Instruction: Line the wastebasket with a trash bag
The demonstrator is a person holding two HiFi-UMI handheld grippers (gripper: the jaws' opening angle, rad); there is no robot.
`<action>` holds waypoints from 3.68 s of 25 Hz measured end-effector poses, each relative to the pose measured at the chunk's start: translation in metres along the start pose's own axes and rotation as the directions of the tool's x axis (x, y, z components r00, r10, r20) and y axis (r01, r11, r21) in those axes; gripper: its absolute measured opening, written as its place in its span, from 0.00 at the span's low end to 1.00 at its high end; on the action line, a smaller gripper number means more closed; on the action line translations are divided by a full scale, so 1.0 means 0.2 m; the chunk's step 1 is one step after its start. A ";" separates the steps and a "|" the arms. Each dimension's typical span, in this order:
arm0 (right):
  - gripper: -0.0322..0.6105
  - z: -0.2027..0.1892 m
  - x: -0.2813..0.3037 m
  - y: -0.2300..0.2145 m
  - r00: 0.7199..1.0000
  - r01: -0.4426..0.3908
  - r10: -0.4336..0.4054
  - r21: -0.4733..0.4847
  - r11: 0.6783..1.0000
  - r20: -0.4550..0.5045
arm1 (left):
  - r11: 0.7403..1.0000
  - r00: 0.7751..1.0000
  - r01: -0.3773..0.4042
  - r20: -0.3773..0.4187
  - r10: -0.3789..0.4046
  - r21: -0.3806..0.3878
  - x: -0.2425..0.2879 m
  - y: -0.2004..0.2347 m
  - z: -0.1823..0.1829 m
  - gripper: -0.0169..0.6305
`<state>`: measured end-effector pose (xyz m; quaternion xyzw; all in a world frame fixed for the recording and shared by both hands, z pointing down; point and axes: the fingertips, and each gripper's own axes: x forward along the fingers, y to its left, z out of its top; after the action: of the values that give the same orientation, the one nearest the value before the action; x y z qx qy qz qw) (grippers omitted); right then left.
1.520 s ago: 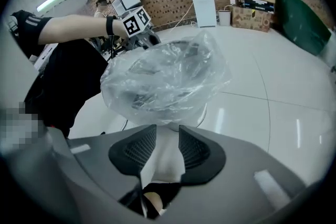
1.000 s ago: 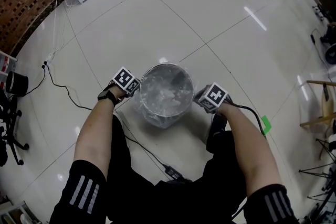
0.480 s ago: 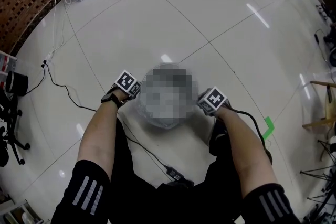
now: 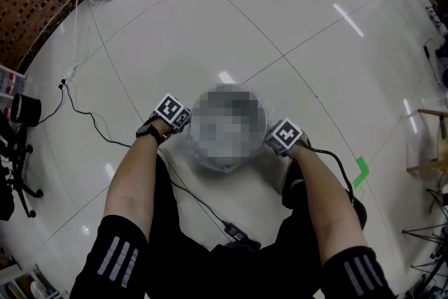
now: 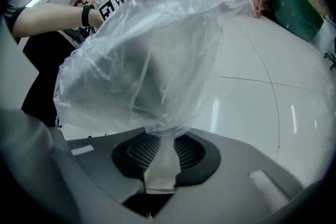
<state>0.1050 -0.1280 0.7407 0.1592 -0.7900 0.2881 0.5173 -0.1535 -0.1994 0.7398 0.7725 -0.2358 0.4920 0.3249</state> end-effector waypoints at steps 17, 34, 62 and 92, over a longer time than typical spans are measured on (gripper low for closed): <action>0.23 -0.13 -0.51 0.02 0.995 0.066 -0.068 0.027 0.997 0.073 | 0.993 0.993 -0.057 0.108 0.045 0.105 -0.48 -0.15 0.02 0.19; 0.26 -0.01 -0.34 0.40 0.988 -0.033 0.027 0.035 0.999 0.155 | 0.950 1.000 -0.010 0.031 0.000 0.312 -0.38 -0.74 -0.24 0.31; 0.29 -0.03 -0.02 0.31 0.995 0.017 -0.014 -0.024 1.000 0.100 | 0.941 0.988 -0.142 -0.009 0.152 0.307 -0.04 -0.49 -0.23 0.34; 0.21 0.35 -0.86 0.15 0.946 0.218 -0.156 -0.198 0.956 0.284 | 0.868 0.970 -0.092 0.241 -0.032 0.488 -0.56 -0.92 0.42 0.33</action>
<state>0.1083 -0.1564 0.5541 0.2108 -0.8609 0.1214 0.4469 -0.0220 -0.1310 0.5618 0.8799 -0.1515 0.4436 0.0772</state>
